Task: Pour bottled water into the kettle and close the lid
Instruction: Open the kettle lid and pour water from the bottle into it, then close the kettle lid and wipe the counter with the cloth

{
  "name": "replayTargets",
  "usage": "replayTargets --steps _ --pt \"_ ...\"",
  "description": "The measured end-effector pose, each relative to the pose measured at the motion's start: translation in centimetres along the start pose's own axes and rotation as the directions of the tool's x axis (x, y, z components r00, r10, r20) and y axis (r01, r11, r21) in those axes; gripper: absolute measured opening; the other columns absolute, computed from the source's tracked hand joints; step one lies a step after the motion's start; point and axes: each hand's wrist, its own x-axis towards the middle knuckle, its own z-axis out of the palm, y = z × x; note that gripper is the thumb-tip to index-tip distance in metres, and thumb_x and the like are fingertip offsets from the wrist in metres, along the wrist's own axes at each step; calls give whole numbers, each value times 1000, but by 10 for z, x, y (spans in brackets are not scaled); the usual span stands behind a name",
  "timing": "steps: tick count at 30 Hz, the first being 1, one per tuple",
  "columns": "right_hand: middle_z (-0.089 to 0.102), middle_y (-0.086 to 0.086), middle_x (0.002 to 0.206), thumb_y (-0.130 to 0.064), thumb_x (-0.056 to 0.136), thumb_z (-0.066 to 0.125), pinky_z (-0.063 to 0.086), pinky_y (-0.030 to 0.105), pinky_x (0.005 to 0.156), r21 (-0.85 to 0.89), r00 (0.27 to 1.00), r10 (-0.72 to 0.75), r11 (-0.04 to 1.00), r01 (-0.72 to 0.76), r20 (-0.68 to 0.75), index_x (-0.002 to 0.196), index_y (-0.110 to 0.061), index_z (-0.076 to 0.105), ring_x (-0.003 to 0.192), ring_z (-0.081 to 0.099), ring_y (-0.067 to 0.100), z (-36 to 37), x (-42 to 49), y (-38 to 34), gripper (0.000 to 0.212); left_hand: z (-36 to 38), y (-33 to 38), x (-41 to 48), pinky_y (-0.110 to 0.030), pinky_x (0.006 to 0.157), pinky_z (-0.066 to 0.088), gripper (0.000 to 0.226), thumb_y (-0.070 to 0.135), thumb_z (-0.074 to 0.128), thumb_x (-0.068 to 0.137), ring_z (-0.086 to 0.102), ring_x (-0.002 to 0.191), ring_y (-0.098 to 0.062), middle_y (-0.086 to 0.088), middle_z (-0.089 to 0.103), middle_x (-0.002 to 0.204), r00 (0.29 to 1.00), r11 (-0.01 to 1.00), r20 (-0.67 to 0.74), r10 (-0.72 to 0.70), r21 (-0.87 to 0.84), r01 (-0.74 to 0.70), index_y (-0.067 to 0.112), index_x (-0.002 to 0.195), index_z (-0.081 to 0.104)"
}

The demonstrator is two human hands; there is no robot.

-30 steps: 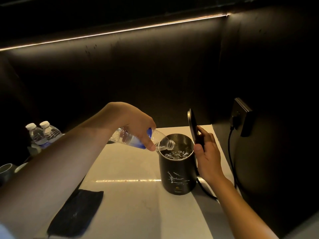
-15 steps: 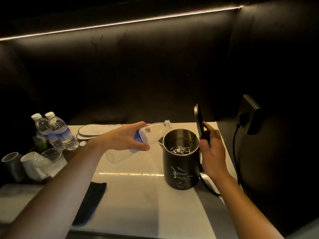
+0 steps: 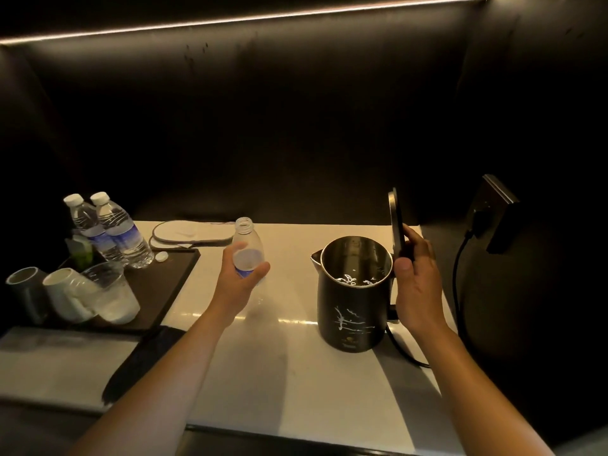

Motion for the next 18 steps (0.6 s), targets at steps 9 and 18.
replayTargets --steps 9,18 --pt "44 -45 108 -46 86 39 42 25 83 0 1000 -2 1000 2 0 137 -39 46 104 48 -11 0 1 3 52 5 -12 -2 -17 85 42 75 34 77 88 43 126 -20 1 36 147 997 998 -56 -53 29 55 28 147 31" --pt "44 -43 106 -49 87 38 41 25 80 -21 1000 12 1000 -12 13 133 -50 43 103 49 -10 0 1 4 46 4 -22 -19 -41 105 42 97 32 85 78 42 134 -24 -6 35 153 990 994 -104 -92 49 98 23 153 23"
